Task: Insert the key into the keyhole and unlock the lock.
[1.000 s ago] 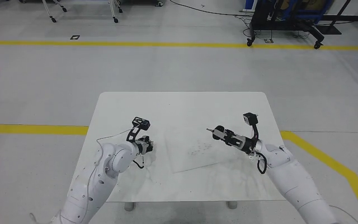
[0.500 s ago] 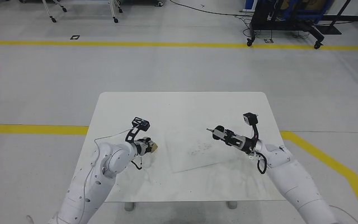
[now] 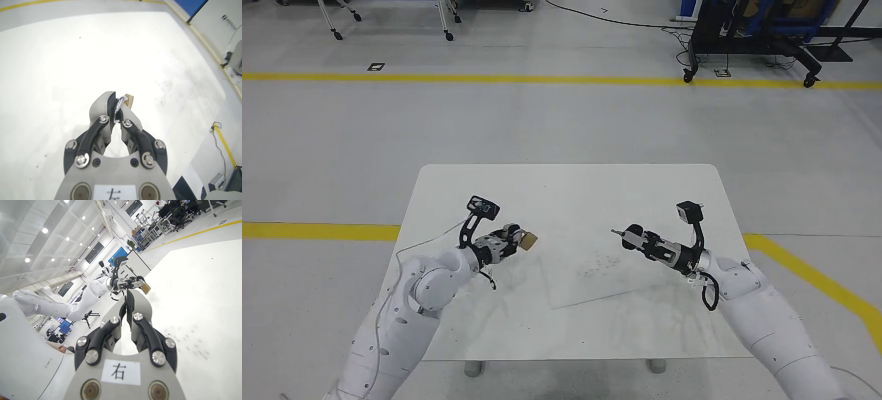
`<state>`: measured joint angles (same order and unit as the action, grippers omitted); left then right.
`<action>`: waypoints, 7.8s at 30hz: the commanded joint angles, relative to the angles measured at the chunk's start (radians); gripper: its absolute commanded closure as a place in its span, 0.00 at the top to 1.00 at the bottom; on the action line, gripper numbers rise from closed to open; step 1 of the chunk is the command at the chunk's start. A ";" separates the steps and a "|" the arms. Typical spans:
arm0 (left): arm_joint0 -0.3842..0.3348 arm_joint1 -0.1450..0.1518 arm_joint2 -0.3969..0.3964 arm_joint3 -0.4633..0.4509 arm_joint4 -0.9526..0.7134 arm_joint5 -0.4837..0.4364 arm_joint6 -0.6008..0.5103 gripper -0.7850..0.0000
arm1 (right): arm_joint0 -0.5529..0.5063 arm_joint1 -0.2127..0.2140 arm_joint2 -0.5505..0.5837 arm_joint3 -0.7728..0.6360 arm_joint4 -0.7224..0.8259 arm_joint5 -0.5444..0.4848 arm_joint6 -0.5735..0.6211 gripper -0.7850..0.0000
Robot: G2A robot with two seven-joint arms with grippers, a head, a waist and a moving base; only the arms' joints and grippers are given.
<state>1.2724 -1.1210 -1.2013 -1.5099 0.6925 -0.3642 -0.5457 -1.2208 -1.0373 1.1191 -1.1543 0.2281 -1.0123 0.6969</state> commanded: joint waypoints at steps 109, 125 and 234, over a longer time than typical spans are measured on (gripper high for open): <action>-0.371 -0.198 0.223 0.470 -1.263 0.389 -0.120 0.00 | -0.169 -0.150 -0.185 -0.518 0.038 0.966 -0.791 0.00; -0.363 -0.198 0.209 0.449 -1.203 0.400 -0.106 0.00 | -0.145 -0.179 -0.184 -0.496 0.033 1.002 -0.785 0.00; -0.373 -0.227 0.176 0.480 -1.121 0.432 -0.151 0.00 | -0.115 -0.298 -0.138 -0.433 -0.088 1.113 -0.764 1.00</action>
<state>0.8994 -1.3474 -1.0254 -1.0315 -0.4274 0.0655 -0.6971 -1.3354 -1.3349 0.9813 -1.5874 0.1396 0.1010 -0.0671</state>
